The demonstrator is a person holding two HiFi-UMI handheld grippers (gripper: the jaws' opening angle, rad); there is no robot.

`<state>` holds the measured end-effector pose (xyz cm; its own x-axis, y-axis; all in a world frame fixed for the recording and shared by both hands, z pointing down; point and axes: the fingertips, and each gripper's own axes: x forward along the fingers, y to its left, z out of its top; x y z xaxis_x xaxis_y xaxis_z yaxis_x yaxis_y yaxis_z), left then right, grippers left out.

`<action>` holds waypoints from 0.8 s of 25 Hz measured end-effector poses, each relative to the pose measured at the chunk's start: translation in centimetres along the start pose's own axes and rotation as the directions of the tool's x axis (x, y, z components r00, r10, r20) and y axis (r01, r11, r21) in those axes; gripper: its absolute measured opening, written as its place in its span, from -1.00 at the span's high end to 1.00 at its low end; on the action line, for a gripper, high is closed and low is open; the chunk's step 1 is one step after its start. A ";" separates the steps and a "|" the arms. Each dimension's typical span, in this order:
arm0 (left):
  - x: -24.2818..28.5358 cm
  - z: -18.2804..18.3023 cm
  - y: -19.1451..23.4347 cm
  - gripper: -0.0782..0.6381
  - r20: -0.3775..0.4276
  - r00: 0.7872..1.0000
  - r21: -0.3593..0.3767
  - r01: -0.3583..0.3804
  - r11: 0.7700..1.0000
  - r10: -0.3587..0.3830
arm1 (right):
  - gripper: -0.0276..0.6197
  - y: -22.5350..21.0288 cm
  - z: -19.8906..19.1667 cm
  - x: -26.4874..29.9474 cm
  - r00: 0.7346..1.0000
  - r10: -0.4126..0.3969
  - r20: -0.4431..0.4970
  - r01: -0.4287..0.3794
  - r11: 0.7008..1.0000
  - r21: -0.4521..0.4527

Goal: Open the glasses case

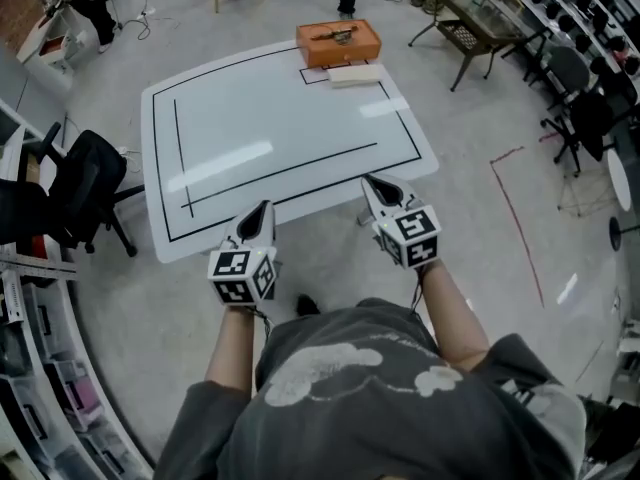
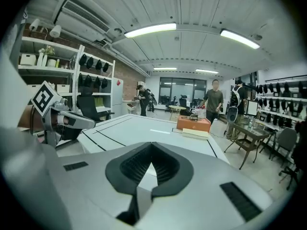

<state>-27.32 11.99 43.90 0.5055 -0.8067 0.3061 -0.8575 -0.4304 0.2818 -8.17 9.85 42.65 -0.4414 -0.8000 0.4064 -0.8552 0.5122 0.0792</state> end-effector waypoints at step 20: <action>8.1 3.1 1.9 0.77 -0.019 0.996 0.021 -0.092 0.996 0.092 | 0.91 -8.3 3.1 10.4 0.995 0.092 0.031 -0.091 0.996 -0.018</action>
<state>-25.15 3.36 44.12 0.4259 -0.8351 0.3482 -0.9021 -0.3626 0.2337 -6.54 -3.68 43.37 -0.5261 -0.7591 0.3833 -0.8065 0.5883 0.0582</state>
